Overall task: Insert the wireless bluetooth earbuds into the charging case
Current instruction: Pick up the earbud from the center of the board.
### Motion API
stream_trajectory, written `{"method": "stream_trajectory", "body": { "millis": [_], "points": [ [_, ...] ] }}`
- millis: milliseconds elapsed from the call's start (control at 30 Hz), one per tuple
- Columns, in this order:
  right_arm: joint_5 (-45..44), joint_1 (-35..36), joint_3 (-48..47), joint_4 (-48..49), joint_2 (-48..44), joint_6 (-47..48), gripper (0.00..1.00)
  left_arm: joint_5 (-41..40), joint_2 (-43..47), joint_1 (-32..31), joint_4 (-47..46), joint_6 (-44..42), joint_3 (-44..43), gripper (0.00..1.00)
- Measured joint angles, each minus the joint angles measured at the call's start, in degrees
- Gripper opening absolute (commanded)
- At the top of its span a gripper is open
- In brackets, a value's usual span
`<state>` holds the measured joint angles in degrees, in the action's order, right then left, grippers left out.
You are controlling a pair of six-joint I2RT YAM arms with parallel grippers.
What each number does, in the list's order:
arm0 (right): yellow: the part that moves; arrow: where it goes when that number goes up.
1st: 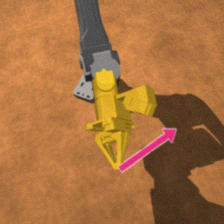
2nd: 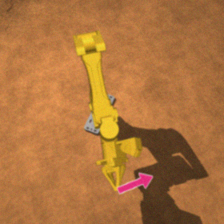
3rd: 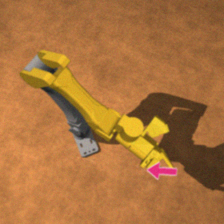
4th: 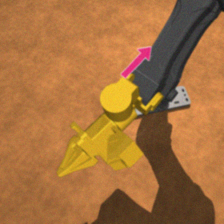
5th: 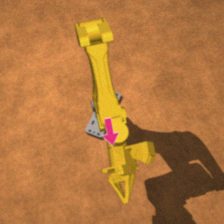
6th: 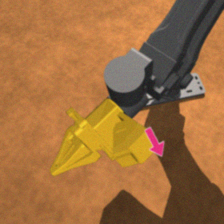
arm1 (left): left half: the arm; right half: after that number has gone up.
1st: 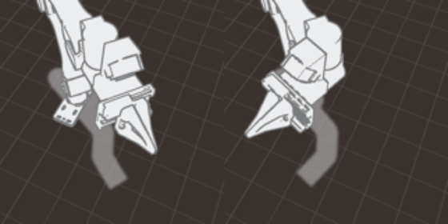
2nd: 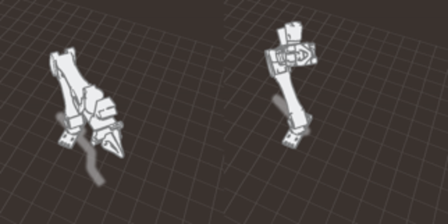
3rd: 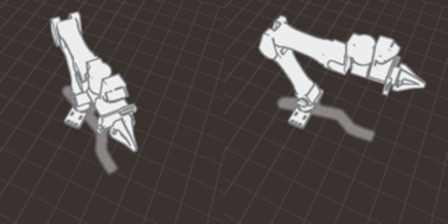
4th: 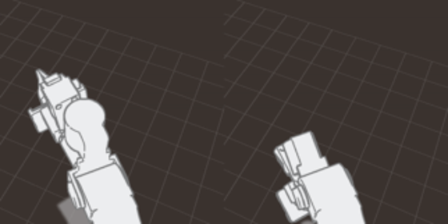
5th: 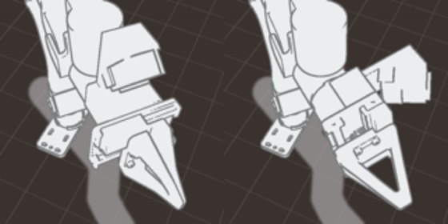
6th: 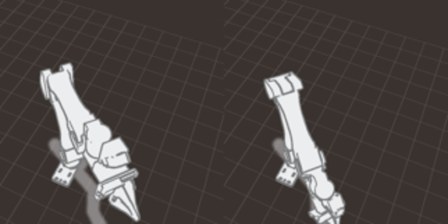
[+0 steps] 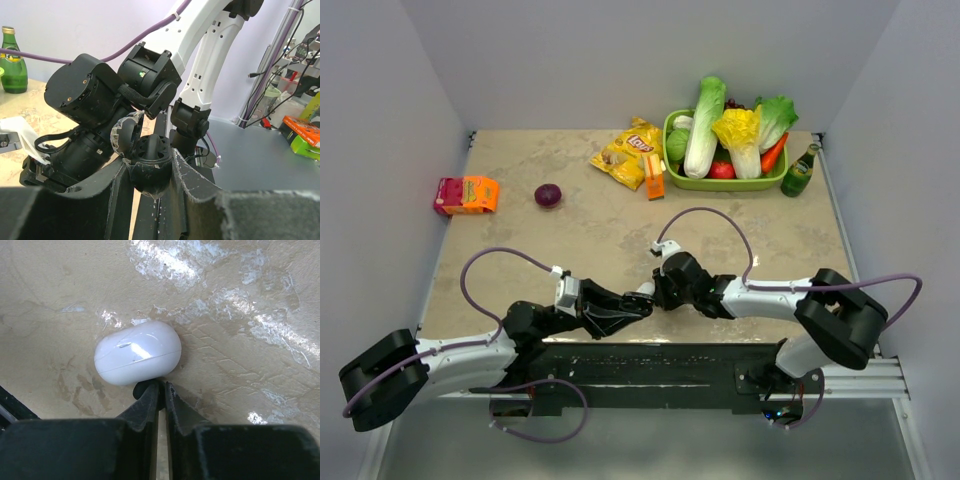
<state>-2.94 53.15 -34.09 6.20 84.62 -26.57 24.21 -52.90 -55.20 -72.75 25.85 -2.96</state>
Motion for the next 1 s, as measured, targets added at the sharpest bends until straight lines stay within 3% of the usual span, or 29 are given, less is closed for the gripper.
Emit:
{"method": "stream_trajectory", "body": {
  "millis": [300, 733, 1000],
  "points": [
    [0.02, 0.09, 1.09, 0.26, -0.9, -2.25, 0.0, 0.0, 0.11, 0.0, 0.2, -0.02, 0.0, 0.0],
    [-0.5, 0.48, 5.09, -3.74, -12.2, -6.97, 0.0, 0.0, 0.52, 0.0, 0.52, -0.07, 0.0, 0.0],
    [-4.98, 0.48, 6.84, -8.13, -27.61, -7.65, 0.0, -0.57, 0.48, 0.0, 0.48, -0.13, 0.0, 0.0]
  ]
}}
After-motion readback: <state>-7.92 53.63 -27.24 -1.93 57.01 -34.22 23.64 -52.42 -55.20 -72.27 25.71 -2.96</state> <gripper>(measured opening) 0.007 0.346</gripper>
